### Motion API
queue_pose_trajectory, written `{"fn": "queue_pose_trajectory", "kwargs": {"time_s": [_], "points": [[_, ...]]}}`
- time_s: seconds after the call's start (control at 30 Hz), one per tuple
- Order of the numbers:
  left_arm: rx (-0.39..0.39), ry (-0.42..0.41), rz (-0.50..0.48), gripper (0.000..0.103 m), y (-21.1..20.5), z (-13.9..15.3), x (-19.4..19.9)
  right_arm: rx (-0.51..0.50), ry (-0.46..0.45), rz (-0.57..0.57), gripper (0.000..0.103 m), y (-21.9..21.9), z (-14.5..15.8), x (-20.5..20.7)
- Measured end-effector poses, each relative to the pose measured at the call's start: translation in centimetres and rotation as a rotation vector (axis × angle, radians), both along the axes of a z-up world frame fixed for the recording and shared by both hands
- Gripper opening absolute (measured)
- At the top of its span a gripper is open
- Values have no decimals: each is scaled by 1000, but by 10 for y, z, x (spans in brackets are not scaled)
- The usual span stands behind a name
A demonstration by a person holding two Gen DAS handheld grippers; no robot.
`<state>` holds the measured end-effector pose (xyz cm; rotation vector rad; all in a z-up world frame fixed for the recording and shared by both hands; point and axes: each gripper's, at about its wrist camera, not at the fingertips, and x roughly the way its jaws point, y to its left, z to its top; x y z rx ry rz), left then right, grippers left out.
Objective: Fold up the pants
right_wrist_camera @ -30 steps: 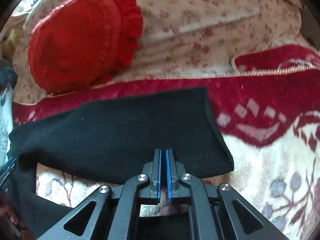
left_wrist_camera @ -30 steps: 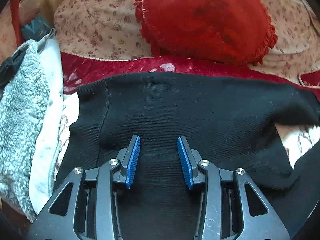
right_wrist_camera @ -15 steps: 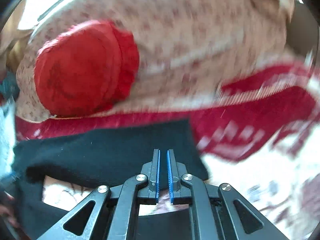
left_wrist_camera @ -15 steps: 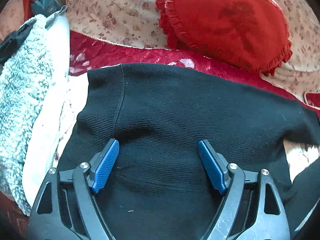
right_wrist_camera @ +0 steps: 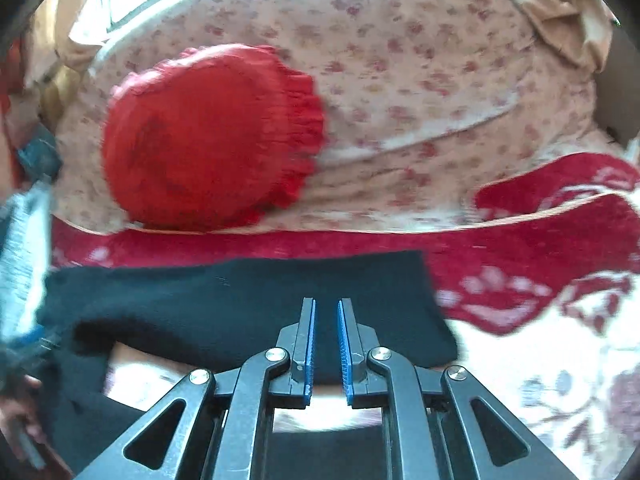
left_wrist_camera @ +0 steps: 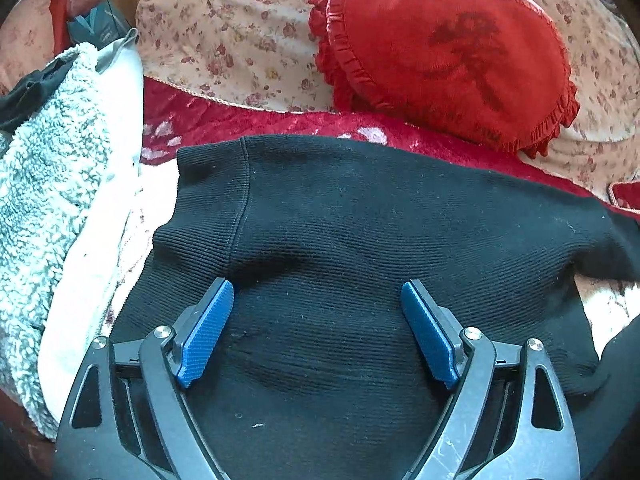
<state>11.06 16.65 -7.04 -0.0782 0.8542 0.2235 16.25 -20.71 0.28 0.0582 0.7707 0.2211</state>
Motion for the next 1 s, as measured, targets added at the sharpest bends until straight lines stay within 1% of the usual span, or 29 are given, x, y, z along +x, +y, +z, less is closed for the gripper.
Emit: {"fn": "queue_pose_trajectory", "kwargs": {"time_s": [0.07, 0.2, 0.23, 0.3, 0.37, 0.4, 0.43, 0.47, 0.5, 0.53, 0.6, 0.63, 0.7, 0.8, 0.9, 0.97, 1.0], "points": [[1, -21, 1, 87, 0, -1, -2, 45, -10, 76, 10, 20, 2, -1], [-6, -30, 4, 88, 0, -1, -1, 40, -1, 251, 10, 77, -1, -5], [-11, -32, 3, 89, 1, -1, -1, 44, 5, 324, 9, 96, -3, -8], [-24, -45, 6, 90, 2, -1, -2, 5, -3, 415, 9, 127, -9, -12], [-37, -47, 6, 90, 3, -1, -2, -13, 19, 441, 9, 142, -17, -7], [-40, -49, 6, 91, 3, -1, -1, -26, 35, 430, 9, 146, -23, -3], [-43, -50, 7, 91, 3, 0, -1, -59, 71, 395, 10, 149, -32, 3], [-39, -54, 11, 91, 2, 0, -1, -86, 133, 357, 9, 147, -44, 12], [-33, -55, 12, 91, 1, 0, -2, -62, 159, 350, 9, 141, -51, 17], [-29, -59, 14, 91, 0, 0, -2, -52, 157, 329, 9, 134, -50, 20], [-38, -69, 19, 91, 1, 0, -4, -122, 145, 232, 9, 123, -47, 22], [-41, -73, 21, 91, 1, 0, -5, -101, 155, 209, 9, 111, -49, 23], [-47, -73, 18, 91, 2, 0, -5, -15, 186, 211, 7, 95, -52, 25], [-41, -47, 4, 92, 2, 0, -1, 15, 190, 210, 6, 79, -50, 24], [-19, -34, 6, 92, -1, 0, 1, 85, 207, 212, 5, 66, -51, 20], [-16, -30, 8, 92, -1, 0, 2, 148, 193, 183, 6, 52, -41, 18], [-16, -31, 9, 92, -1, -1, 1, 153, 161, 155, 6, 44, -34, 15]]}}
